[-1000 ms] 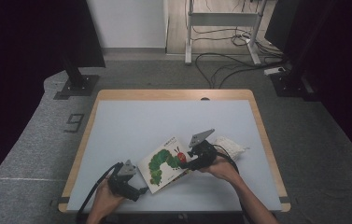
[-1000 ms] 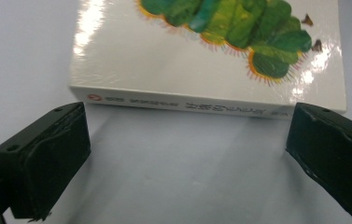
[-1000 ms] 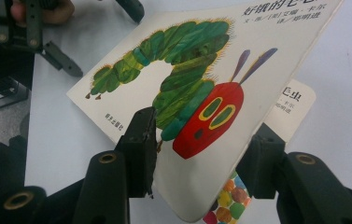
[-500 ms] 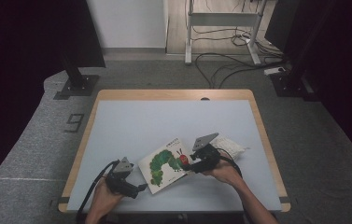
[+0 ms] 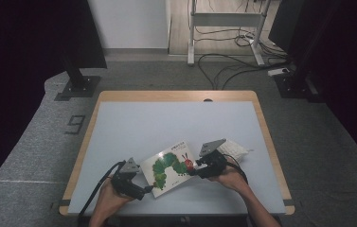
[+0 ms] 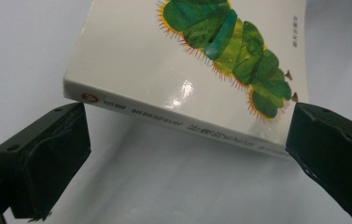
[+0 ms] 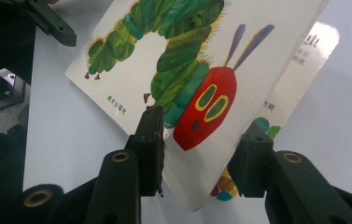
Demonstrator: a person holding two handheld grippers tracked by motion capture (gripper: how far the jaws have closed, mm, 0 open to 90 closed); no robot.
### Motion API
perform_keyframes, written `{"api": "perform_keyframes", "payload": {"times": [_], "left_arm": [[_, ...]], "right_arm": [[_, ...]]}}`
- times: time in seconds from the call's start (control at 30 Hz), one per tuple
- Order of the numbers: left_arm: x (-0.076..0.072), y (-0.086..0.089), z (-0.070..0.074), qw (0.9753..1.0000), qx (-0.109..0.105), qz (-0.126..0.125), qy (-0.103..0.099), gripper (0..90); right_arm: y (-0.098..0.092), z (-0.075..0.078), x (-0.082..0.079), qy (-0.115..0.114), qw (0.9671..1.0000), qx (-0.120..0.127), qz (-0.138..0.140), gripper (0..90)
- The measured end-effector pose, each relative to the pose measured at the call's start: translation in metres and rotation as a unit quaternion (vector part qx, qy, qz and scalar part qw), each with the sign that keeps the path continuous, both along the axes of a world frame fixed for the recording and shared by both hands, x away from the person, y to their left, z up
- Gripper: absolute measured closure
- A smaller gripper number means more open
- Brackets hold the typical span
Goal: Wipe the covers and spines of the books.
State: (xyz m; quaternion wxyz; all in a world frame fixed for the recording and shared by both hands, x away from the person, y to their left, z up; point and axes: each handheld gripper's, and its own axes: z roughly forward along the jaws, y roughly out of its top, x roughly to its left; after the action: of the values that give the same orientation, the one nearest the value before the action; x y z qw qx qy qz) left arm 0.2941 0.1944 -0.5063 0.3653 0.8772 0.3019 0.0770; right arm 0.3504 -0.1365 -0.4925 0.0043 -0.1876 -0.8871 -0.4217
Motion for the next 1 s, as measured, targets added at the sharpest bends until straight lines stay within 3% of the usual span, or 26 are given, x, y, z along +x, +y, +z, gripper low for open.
{"api": "perform_keyframes", "payload": {"times": [0.17, 0.33, 0.47, 0.6, 0.8, 0.87, 1.0], "left_arm": [[0.000, -0.006, -0.001, 1.0000, 0.010, 0.001, -0.002, 0.6], [-0.001, -0.008, 0.001, 0.9999, 0.003, -0.001, -0.010, 3.7], [-0.004, -0.007, 0.005, 0.9997, -0.010, -0.003, -0.020, 12.9], [-0.005, -0.009, 0.008, 0.9997, -0.005, -0.005, -0.024, 17.9], [-0.006, -0.008, 0.012, 0.9996, -0.007, -0.006, -0.025, 22.1], [-0.005, -0.007, 0.012, 0.9997, -0.007, -0.007, -0.024, 22.6], [-0.005, -0.006, 0.013, 0.9996, -0.008, -0.009, -0.026, 25.1]], "right_arm": [[-0.003, -0.003, -0.002, 0.000, 1.0000, 0.002, -0.002, 59.4], [-0.005, -0.008, -0.003, 0.001, 1.0000, 0.002, -0.004, 59.6], [-0.007, -0.011, -0.004, 0.004, 1.0000, 0.001, -0.008, 59.6], [-0.008, -0.012, -0.004, 0.006, 0.9999, 0.001, -0.010, 58.6], [-0.009, -0.015, -0.002, 0.007, 0.9998, 0.001, -0.019, 52.2], [-0.010, -0.014, -0.002, -0.003, 0.9997, -0.005, -0.025, 50.5], [-0.009, -0.010, 0.001, -0.014, 0.9986, -0.015, -0.048, 38.8]]}}
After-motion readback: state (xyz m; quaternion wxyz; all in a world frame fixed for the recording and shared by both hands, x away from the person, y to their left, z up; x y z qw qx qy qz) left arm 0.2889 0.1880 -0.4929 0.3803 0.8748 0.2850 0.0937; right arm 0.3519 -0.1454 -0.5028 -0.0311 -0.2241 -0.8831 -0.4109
